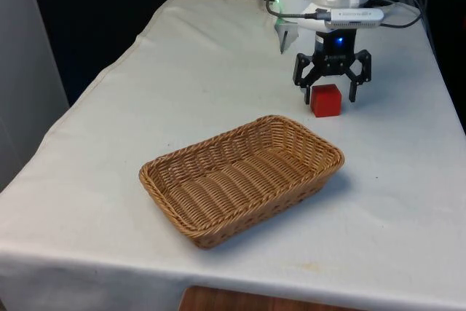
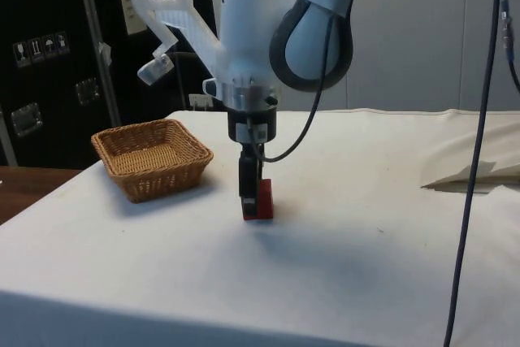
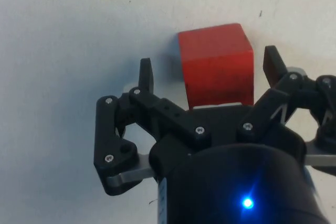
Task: Pick up the cube and place it into the basket.
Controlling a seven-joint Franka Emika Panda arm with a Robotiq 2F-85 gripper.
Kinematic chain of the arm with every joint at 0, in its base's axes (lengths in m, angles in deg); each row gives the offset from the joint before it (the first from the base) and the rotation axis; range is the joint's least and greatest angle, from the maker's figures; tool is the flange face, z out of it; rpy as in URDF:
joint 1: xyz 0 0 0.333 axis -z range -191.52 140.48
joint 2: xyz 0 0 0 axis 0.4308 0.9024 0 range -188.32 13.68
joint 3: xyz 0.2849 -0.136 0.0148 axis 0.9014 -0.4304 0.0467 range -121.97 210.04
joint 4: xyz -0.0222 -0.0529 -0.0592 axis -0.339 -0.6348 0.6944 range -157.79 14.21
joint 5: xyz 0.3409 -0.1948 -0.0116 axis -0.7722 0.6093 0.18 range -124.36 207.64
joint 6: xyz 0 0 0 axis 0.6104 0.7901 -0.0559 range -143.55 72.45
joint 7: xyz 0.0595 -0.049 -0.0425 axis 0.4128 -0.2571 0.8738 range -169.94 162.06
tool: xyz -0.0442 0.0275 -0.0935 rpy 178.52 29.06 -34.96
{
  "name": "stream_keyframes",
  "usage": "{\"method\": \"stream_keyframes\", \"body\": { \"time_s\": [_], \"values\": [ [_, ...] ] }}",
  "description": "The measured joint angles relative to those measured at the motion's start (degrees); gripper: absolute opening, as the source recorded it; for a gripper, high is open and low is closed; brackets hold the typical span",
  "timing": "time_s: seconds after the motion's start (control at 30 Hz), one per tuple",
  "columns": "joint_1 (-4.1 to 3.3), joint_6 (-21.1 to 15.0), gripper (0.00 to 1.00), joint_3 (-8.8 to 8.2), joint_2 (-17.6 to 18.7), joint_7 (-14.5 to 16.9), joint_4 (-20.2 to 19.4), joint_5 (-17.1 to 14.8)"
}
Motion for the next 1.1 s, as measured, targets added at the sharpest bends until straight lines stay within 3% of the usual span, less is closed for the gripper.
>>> {"method": "stream_keyframes", "body": {
  "time_s": [0.3,0.33,0.37,0.53,0.57,0.6,1.1],
  "values": [
    [0.0,0.06,1.0,0.0,0.0,0.0,0.0,0.0],
    [0.0,0.06,0.93,0.0,0.0,0.0,0.0,0.0],
    [0.0,0.06,0.93,0.0,0.0,0.0,0.0,0.0],
    [0.0,0.06,0.34,0.0,0.0,0.0,0.0,0.0],
    [0.0,0.06,0.12,0.0,0.0,0.0,0.0,0.0],
    [0.0,0.06,0.02,0.0,0.0,0.0,0.0,0.0],
    [0.0,0.97,0.01,-0.11,-0.4,0.0,1.49,0.0]
  ]
}}
